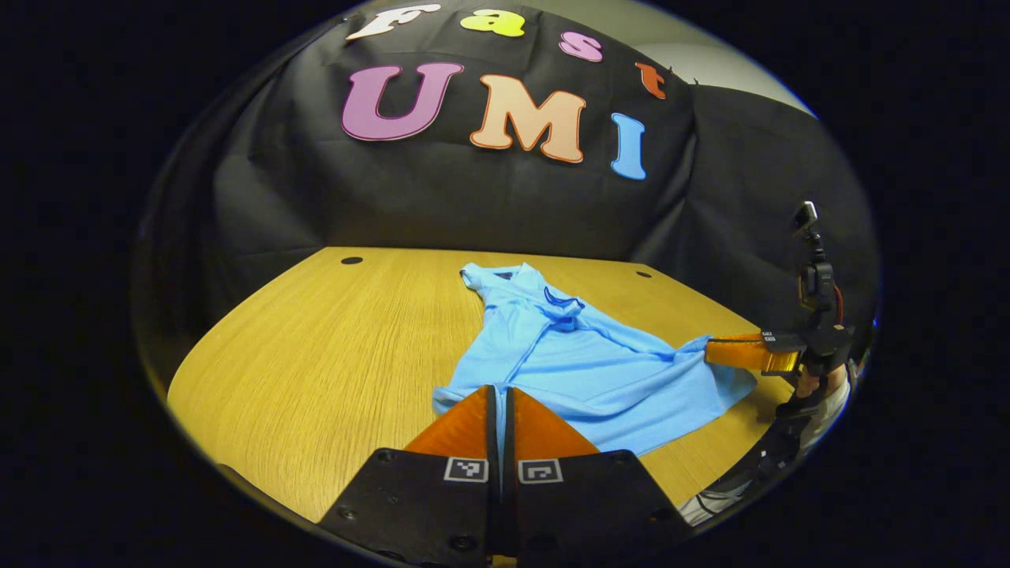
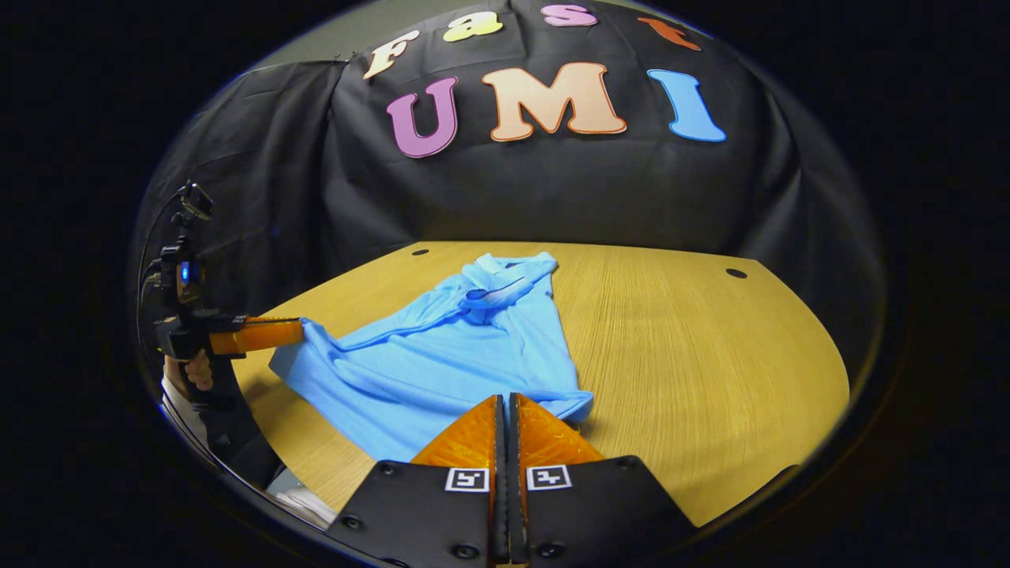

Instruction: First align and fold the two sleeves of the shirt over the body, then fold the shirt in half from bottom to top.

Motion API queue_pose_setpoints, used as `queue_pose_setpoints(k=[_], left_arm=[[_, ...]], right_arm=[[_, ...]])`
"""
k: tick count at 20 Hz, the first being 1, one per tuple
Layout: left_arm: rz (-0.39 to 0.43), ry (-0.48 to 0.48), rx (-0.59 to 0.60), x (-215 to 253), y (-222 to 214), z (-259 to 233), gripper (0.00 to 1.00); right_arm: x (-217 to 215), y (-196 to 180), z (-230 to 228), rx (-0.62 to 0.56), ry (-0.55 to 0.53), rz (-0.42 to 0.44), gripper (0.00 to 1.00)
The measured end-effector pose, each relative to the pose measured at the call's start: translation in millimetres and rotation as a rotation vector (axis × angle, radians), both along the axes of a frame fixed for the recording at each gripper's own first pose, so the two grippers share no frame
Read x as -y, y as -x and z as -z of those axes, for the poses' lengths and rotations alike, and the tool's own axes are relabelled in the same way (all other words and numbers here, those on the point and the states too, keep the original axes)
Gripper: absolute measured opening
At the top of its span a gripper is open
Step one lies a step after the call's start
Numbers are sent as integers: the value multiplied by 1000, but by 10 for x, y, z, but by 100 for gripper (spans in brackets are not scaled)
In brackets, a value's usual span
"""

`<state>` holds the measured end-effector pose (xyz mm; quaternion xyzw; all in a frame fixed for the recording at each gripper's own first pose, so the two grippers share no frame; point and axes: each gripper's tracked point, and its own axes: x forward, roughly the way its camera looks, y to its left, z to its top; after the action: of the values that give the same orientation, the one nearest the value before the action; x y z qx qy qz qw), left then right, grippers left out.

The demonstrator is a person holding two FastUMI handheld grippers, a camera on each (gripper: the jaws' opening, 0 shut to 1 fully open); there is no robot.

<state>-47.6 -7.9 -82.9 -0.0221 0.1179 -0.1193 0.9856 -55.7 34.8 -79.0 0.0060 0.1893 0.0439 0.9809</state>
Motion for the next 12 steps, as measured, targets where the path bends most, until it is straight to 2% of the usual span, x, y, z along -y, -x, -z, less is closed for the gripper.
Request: queue_pose_setpoints(k=[8,12], left_arm=[[-70,96,82,-125,-644,-513,0],[-101,73,112,-237,-1035,-700,0]], right_arm=[[88,-725,-483,63,29,23,3],[186,-1167,-673,72,22,54,3]])
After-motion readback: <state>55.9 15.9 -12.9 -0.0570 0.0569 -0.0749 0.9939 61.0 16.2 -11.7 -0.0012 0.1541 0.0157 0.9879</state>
